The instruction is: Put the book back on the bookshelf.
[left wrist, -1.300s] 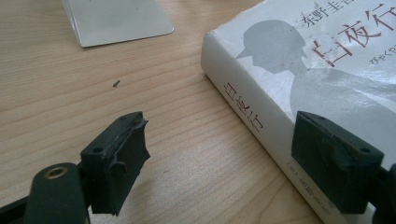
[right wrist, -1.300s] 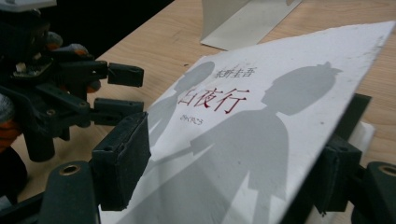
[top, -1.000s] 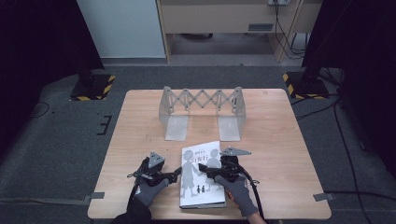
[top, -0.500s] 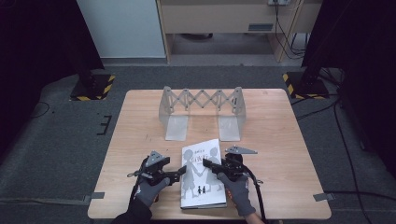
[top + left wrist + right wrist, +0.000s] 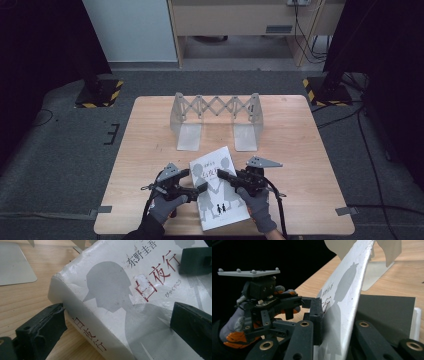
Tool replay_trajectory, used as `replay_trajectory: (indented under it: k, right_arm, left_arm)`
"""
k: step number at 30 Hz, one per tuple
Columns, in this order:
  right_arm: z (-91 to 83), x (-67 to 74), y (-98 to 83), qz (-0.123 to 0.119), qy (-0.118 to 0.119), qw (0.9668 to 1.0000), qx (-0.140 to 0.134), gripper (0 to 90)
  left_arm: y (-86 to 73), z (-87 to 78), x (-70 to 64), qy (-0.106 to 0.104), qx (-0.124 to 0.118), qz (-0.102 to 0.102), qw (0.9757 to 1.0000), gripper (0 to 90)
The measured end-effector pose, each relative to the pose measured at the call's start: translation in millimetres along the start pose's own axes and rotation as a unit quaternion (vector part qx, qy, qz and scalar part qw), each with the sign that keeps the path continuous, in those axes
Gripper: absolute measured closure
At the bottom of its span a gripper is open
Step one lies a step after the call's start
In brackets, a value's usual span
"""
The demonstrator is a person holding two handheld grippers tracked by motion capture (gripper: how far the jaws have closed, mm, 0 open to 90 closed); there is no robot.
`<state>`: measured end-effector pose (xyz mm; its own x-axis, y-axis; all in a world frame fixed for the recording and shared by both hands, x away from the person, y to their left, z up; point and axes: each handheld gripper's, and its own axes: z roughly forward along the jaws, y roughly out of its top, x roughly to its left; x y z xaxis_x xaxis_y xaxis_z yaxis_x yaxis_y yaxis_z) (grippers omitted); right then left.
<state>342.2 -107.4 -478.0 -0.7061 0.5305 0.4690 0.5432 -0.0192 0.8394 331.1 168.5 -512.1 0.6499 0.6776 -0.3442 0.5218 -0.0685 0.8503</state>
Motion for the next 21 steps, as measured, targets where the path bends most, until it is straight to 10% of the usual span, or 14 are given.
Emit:
replay_trajectory:
  k: [12,21]
  right_arm:
    - [-10.4,-0.9,2.5,-0.018,0.024,0.9994,-0.014,78.8]
    - [-13.1,-3.4,2.9,-0.015,0.044,0.9988,-0.017,79.9]
  left_arm:
    - [-5.1,1.0,5.3,-0.042,-0.01,-0.032,0.9985,0.0]
    - [-8.7,11.2,10.9,-0.109,-0.01,-0.08,0.9908,0.0]
